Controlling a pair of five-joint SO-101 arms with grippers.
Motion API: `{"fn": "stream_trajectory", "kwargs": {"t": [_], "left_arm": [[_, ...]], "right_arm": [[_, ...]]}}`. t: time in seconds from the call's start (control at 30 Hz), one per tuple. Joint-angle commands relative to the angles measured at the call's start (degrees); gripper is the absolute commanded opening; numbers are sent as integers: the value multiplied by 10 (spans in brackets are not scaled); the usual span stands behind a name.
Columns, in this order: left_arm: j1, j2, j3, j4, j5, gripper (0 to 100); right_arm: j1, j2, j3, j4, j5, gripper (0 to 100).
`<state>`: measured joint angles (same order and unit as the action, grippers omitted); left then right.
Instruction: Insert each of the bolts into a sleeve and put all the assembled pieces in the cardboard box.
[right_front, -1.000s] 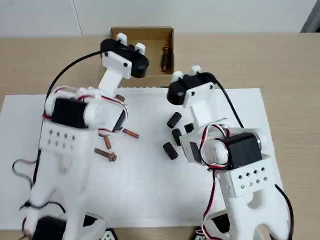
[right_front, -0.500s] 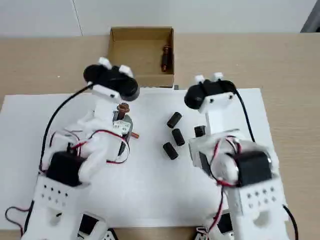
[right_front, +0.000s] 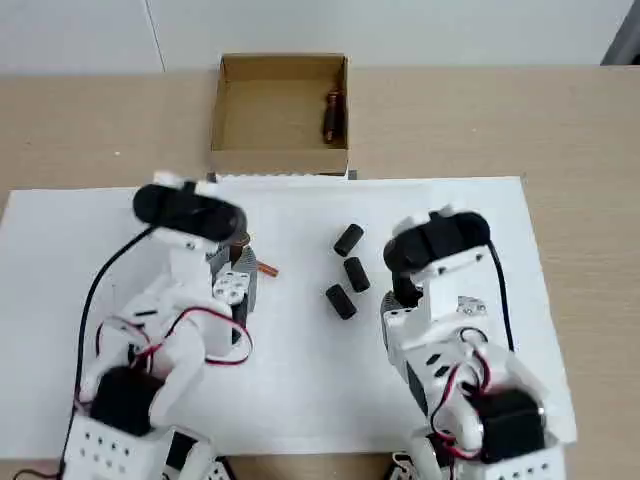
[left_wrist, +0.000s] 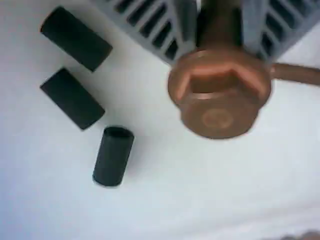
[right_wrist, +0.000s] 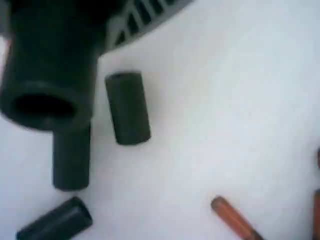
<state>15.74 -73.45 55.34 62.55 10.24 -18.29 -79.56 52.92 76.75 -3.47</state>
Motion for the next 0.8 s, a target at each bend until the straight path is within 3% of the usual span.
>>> {"fn": "stream_trajectory", "kwargs": {"t": [0.0, 0.13, 0.37, 0.63, 0.77], "left_arm": [[3, -84, 34, -33, 5, 5], [4, -157, 78, -32, 8, 5], [4, -240, 118, -34, 129, 5], [4, -300, 124, -48, 244, 5], [22, -308, 126, -75, 258, 5]], "right_arm": [[3, -65, 53, -70, -7, 2], [-32, -118, 115, -115, -6, 2], [-161, -172, 200, -198, -4, 2], [-232, -180, 265, -260, -2, 2], [-256, -180, 284, -291, -2, 2]]}}
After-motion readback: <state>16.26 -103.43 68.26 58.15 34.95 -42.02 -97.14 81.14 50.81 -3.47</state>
